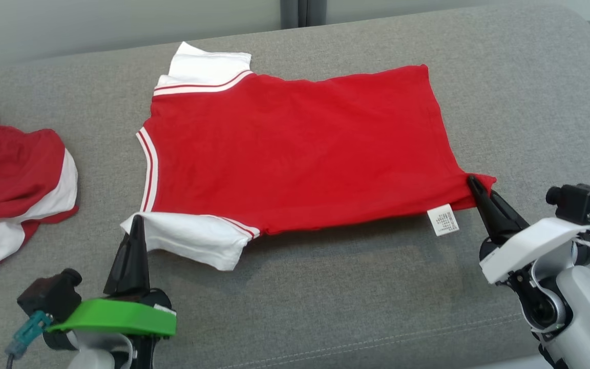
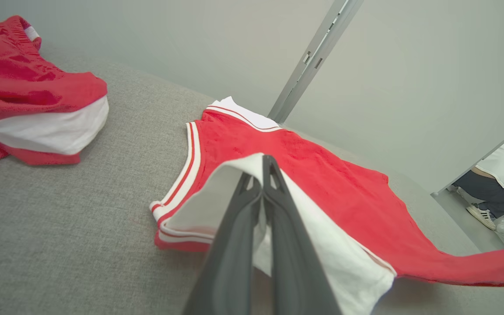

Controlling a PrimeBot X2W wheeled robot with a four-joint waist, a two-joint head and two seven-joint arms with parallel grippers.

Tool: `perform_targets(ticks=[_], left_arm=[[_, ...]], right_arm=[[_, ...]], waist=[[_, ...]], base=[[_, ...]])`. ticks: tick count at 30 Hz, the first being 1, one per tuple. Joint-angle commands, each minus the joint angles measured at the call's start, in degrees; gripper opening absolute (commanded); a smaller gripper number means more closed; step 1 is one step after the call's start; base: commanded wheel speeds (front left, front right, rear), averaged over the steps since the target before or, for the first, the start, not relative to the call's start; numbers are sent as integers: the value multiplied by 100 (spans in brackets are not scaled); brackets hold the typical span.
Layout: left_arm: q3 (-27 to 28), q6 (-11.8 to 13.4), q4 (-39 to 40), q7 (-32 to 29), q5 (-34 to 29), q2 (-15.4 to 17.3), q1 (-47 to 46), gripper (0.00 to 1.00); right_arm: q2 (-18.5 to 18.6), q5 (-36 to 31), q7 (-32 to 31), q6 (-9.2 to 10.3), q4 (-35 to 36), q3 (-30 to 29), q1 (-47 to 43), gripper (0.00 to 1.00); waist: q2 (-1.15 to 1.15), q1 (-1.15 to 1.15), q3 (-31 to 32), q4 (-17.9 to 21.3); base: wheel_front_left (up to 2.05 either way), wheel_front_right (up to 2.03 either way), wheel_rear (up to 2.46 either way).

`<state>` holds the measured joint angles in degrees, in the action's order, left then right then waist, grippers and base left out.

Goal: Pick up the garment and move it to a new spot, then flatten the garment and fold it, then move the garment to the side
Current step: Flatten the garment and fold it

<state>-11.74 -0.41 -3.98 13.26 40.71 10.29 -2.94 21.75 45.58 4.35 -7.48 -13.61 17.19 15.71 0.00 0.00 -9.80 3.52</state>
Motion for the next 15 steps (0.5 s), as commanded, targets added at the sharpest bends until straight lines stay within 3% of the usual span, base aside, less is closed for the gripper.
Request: perform_targets(ticks=[1,15], left_arm=[[12,-11,-47,-29,-36,88,-182,0],[-8,-283,-1585,-244,-46,253,-1884,0]], right_arm=[[-36,-42,-29,-2,-71,15,147,0],[-423,-27,-59,-1,-1542,505,1776,0]], waist=[[0,0,-78,67],[0,0,-449,252]], base=[[0,0,0],[0,0,0]])
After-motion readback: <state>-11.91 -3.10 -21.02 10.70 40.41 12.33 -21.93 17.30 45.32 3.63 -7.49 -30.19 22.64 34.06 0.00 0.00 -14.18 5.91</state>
